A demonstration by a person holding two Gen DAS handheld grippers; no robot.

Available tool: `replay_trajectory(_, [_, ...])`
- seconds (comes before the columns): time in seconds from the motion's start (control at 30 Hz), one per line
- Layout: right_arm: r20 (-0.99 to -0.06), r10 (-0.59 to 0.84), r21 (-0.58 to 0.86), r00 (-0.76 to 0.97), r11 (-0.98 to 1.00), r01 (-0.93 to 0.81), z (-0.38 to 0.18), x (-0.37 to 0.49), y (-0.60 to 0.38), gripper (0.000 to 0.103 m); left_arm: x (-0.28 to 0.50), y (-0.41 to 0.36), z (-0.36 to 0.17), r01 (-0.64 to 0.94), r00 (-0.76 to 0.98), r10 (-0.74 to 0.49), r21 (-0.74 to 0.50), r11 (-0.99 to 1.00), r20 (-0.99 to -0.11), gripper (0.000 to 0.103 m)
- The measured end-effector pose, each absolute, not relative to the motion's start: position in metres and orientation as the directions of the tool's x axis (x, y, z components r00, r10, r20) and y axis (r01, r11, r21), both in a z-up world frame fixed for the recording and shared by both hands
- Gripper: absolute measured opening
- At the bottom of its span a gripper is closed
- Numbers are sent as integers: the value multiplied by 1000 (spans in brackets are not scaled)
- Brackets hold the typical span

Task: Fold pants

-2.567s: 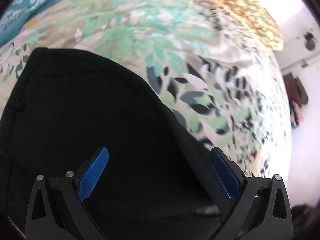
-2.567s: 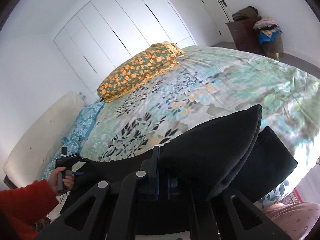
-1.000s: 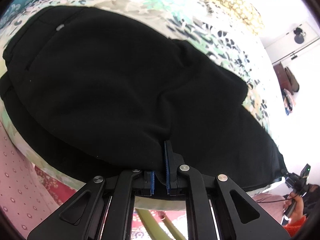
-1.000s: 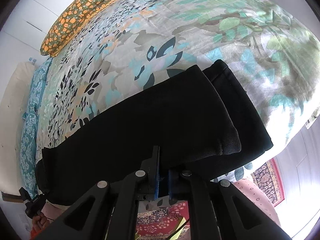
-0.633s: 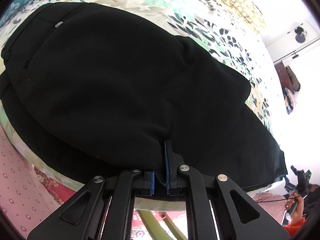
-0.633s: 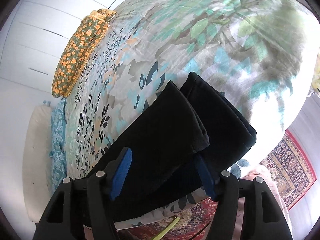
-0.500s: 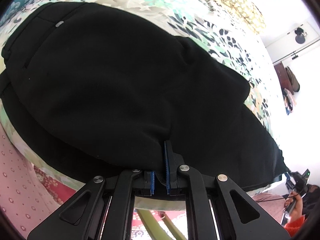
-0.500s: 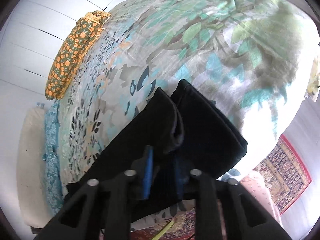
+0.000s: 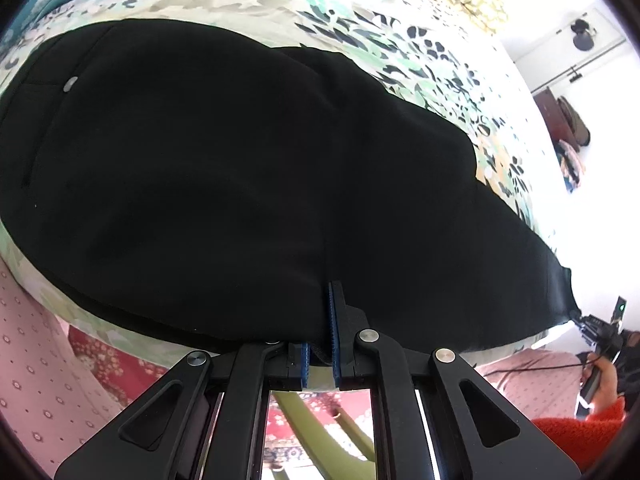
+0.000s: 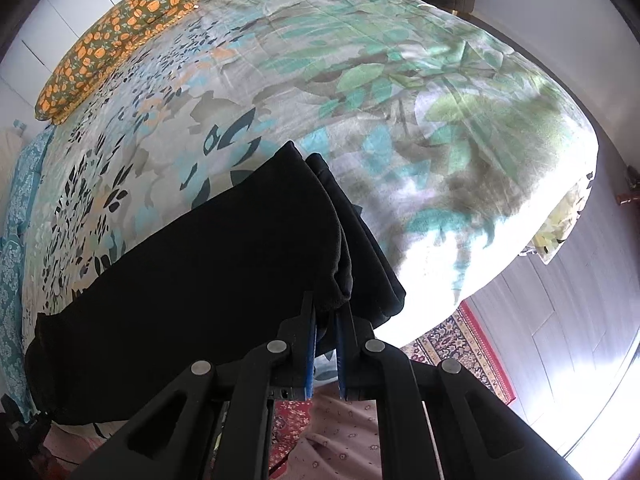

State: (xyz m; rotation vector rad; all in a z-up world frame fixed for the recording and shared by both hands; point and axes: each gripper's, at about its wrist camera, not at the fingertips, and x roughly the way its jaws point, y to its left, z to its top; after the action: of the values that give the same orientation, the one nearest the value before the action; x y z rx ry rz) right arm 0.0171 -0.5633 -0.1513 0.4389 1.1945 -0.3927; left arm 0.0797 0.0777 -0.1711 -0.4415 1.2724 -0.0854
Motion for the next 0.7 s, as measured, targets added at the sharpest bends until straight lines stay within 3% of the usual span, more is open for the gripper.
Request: replay_trajectory(0.7, [-967,-86,55,239,847,529,-163,22,-560,9,82,62,-180,-143,243,-239,-278,950,-940,8])
